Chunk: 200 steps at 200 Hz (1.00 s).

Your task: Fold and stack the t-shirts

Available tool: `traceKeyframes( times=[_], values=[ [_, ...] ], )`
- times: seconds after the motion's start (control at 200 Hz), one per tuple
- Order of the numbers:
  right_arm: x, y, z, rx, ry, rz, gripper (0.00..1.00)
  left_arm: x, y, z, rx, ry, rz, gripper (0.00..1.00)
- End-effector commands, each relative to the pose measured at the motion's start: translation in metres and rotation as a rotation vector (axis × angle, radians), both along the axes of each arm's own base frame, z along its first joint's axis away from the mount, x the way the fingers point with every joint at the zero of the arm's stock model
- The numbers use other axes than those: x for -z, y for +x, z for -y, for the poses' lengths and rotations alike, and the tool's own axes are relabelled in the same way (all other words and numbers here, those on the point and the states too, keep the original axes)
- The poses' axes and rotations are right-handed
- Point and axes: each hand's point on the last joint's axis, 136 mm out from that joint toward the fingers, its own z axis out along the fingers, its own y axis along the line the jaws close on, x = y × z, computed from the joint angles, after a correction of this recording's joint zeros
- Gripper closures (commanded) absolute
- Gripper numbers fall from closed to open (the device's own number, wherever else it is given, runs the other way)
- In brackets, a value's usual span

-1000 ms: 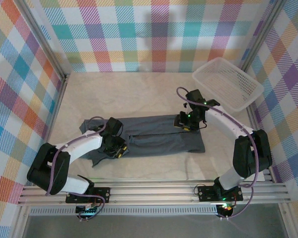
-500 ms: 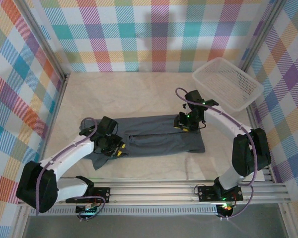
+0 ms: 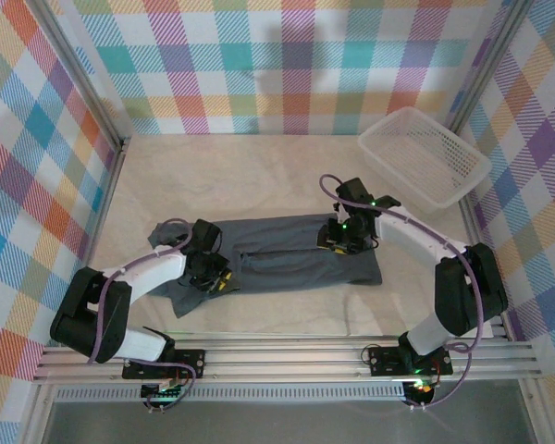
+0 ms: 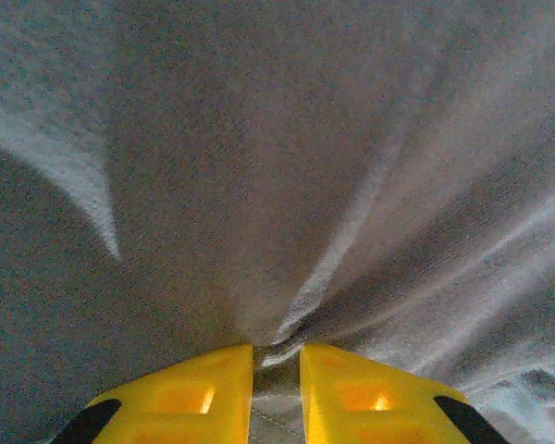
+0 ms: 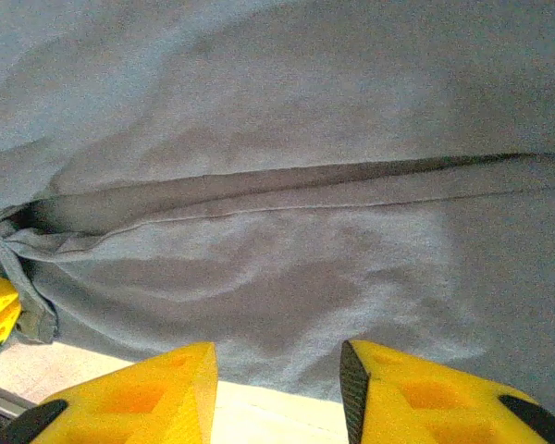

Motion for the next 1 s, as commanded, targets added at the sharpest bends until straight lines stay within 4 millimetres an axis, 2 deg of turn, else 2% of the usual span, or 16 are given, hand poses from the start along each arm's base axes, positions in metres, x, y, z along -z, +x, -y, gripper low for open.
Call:
traceKeyframes(
  times=[0.0,0.135,0.185,0.265,0.35,0.415,0.495,0.55,0.68,0.855,0.995],
  values=[
    [-0.007,-0.001,0.000,0.020,0.016,0.035,0.59,0.005,-0.015,0.011,0.043,-0.017,-0.012,0.81],
    [0.000,-0.006,0.002,0.027,0.019,0.026,0.59,0.006,-0.029,0.014,0.074,-0.009,-0.046,0.81],
    [0.002,-0.007,0.002,0.026,0.021,0.025,0.59,-0.002,-0.031,0.009,0.085,0.010,-0.036,0.78],
    [0.002,-0.008,0.002,0.018,0.025,0.027,0.59,-0.029,-0.030,-0.016,0.089,0.102,0.025,0.67],
    [0.001,-0.009,0.000,-0.001,0.038,0.034,0.58,-0.051,-0.031,-0.043,0.062,0.149,0.095,0.64],
    [0.000,-0.010,-0.007,-0.034,0.074,0.040,0.57,-0.051,-0.045,-0.067,0.047,0.190,0.074,0.64],
    [-0.004,-0.012,-0.020,-0.091,0.140,0.037,0.57,-0.045,-0.077,-0.103,0.001,0.276,-0.055,0.67],
    [-0.008,-0.014,-0.028,-0.128,0.183,0.038,0.57,-0.041,-0.087,-0.116,-0.037,0.277,-0.092,0.67],
    [-0.010,-0.017,-0.036,-0.173,0.227,0.030,0.57,-0.042,-0.062,-0.118,-0.114,0.206,0.014,0.64],
    [-0.009,-0.016,-0.039,-0.189,0.229,0.018,0.57,-0.029,-0.053,-0.139,-0.123,0.278,-0.036,0.60],
    [-0.010,-0.013,-0.042,-0.192,0.238,0.010,0.57,-0.032,-0.022,-0.154,-0.121,0.302,0.101,0.56]
  ],
)
